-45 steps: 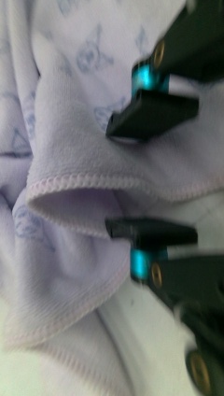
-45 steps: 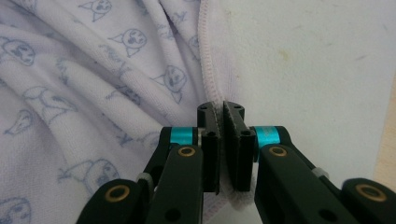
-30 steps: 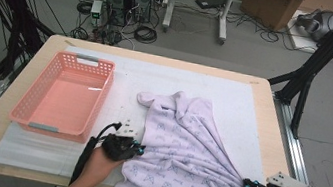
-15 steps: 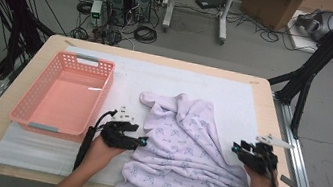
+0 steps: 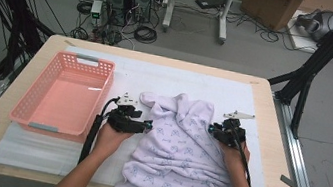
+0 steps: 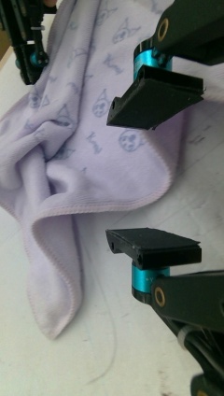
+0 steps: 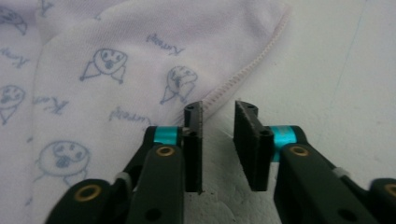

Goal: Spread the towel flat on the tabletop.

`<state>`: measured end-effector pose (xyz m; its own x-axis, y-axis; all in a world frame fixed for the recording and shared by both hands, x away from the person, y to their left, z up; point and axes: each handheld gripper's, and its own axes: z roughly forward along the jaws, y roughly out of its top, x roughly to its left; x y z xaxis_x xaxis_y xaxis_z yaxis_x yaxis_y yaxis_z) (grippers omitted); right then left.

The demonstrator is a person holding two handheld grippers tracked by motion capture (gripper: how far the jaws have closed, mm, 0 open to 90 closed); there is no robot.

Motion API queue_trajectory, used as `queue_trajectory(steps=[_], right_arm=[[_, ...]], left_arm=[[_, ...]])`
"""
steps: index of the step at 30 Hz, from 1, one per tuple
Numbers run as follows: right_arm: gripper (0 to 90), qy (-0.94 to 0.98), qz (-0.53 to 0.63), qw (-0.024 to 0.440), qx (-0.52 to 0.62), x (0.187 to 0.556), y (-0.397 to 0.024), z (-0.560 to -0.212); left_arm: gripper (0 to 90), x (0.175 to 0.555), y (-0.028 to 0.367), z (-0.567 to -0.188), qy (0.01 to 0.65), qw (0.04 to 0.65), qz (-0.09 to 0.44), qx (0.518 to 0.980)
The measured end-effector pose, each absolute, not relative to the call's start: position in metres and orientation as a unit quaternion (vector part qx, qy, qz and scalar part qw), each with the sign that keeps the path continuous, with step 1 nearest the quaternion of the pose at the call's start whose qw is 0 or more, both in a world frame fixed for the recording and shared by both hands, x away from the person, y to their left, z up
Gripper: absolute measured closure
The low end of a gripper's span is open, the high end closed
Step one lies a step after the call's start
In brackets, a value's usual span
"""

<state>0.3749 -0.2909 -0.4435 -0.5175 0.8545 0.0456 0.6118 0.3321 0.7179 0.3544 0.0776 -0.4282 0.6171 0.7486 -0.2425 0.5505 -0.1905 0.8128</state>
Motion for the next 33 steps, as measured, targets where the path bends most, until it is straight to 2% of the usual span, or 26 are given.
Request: queue_trajectory(steps=[7,9,14,17,18,19,20,24,31,33], right_arm=[[87.6,0.77,0.369,0.163,0.494,0.376,-0.322,-0.441],[61.0,0.745,0.393,0.164,0.514,0.38,-0.327,-0.439],[49.6,0.751,0.392,0.17,0.503,0.4,-0.301,-0.435],[53.5,0.791,0.344,0.173,0.475,0.409,-0.278,-0.443],[60.6,0.797,0.339,0.189,0.463,0.409,-0.274,-0.444],[70.8,0.8,0.343,0.18,0.458,0.408,-0.274,-0.443],[84.9,0.803,0.345,0.173,0.455,0.407,-0.274,-0.442],[86.5,0.812,0.304,0.218,0.449,0.399,-0.284,-0.438],[86.3,0.778,0.292,0.248,0.499,0.371,-0.351,-0.438],[82.7,0.75,0.326,0.22,0.531,0.359,-0.374,-0.442]], left_arm=[[39.3,0.375,0.069,-0.431,0.438,0.482,0.106,0.752],[39.4,0.38,0.069,-0.433,0.438,0.484,0.114,0.749],[39.1,0.39,0.067,-0.438,0.446,0.488,0.115,0.741],[39.1,0.391,0.065,-0.44,0.443,0.486,0.115,0.745],[39.1,0.391,0.065,-0.441,0.442,0.483,0.114,0.747],[39.1,0.391,0.064,-0.441,0.441,0.48,0.114,0.75],[39.1,0.391,0.064,-0.442,0.441,0.478,0.115,0.751],[39.0,0.391,0.064,-0.439,0.445,0.479,0.115,0.748],[39.0,0.396,0.057,-0.435,0.443,0.48,0.122,0.747],[39.5,0.4,0.055,-0.436,0.448,0.484,0.125,0.741]])
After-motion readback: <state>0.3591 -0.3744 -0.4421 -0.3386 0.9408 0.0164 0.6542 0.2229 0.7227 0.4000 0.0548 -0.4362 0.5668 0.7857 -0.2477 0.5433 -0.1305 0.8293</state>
